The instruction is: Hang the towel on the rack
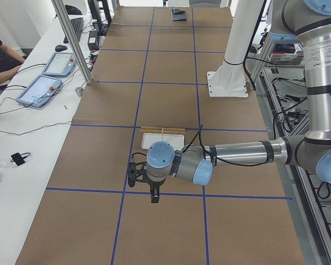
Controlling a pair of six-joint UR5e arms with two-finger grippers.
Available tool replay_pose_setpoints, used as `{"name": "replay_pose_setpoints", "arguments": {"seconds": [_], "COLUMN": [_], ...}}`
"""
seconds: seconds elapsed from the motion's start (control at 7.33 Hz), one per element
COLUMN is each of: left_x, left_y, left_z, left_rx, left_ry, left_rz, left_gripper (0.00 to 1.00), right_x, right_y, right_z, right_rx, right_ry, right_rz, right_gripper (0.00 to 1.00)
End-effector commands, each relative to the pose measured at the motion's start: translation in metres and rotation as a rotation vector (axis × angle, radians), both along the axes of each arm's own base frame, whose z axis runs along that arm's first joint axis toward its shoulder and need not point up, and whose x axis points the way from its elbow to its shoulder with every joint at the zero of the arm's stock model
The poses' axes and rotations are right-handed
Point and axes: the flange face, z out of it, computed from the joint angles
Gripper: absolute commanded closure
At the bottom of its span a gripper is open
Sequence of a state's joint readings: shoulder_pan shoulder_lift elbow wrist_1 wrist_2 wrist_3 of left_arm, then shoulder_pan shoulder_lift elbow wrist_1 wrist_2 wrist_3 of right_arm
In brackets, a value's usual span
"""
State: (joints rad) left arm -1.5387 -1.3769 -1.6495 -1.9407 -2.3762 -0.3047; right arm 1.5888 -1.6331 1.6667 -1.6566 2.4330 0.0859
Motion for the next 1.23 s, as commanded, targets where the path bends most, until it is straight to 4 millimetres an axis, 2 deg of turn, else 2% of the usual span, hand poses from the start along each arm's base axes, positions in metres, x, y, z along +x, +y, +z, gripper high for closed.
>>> {"name": "replay_pose_setpoints", "arguments": {"seconds": [0.0,0.27,0.68,0.82,1.09], "left_x": [0.000,0.000,0.000,0.001,-0.001], "left_y": [-0.001,-0.004,-0.010,-0.013,-0.018], "left_z": [0.000,-0.007,-0.009,-0.015,-0.009], "left_rx": [-0.002,0.022,0.031,0.038,0.041], "left_ry": [0.000,-0.003,-0.002,0.002,-0.044], "left_rz": [-0.001,0.003,0.005,0.003,0.000], "left_gripper": [0.02,0.02,0.02,0.02,0.02], "right_x": [0.000,0.000,-0.001,0.000,0.000], "right_y": [0.000,-0.001,-0.022,-0.018,-0.006], "right_z": [0.001,0.009,-0.015,-0.007,0.007], "right_rx": [-0.002,-0.011,0.037,0.019,-0.011], "right_ry": [0.008,0.010,0.001,0.008,0.017], "right_rz": [-0.001,-0.006,-0.007,-0.005,-0.004], "right_gripper": [0.00,0.00,0.00,0.00,0.00]}}
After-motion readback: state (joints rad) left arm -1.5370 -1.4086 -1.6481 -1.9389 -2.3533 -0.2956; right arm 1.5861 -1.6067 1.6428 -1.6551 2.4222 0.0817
